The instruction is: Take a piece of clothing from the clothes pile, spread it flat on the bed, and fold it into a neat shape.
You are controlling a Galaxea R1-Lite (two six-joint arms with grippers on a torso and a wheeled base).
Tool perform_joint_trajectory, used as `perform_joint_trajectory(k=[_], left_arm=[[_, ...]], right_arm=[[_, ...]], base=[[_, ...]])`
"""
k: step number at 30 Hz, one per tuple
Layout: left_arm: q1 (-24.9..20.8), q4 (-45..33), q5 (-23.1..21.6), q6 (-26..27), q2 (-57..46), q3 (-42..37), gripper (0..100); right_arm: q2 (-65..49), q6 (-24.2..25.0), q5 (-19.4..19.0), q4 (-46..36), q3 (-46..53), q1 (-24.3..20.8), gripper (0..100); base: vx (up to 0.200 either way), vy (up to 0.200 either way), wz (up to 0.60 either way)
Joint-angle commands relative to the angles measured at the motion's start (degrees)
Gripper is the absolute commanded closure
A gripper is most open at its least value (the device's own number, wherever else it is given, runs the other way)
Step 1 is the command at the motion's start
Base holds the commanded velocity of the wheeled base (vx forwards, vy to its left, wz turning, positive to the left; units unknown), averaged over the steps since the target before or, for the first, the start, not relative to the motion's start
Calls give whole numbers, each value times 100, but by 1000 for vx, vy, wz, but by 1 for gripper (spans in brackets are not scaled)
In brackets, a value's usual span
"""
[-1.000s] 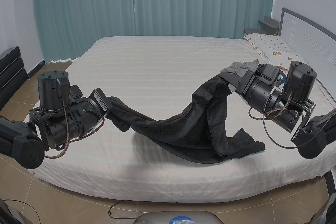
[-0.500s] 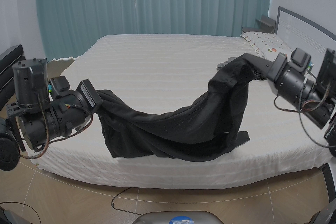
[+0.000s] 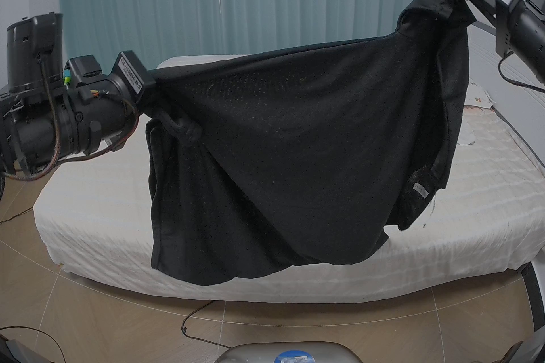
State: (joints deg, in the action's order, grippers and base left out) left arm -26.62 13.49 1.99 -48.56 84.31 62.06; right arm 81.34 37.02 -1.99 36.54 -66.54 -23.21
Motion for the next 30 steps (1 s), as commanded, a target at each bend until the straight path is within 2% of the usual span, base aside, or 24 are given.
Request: perform_joint_trajectory(k=[1,7,11,21,26,30], left_arm=[[105,-145,-5,-14,1088,649,100],[351,-128,-41,-22,1870,1062,100],[465,-75,-41,-31,2309,1291,100],[553,-84,-41,-66,3214,1809,100],[571,-101,-23,-137,3645,2038,100],[597,-110,-23,-277,3979,2231,100]], right_arm=[[1455,-37,137,-85,-1019,133,100],[2317,-90,278,38,-1538,141,100],[2862,-178,287,451,-1608,168,100],[3776,-283,287,890,-1845,238,100],[4294,-310,515,908,-2074,256,100],[4619,-310,533,934,-2083,282,100]], base=[[200,0,0],[200,0,0],[200,0,0],[200,0,0],[200,0,0],[200,0,0]])
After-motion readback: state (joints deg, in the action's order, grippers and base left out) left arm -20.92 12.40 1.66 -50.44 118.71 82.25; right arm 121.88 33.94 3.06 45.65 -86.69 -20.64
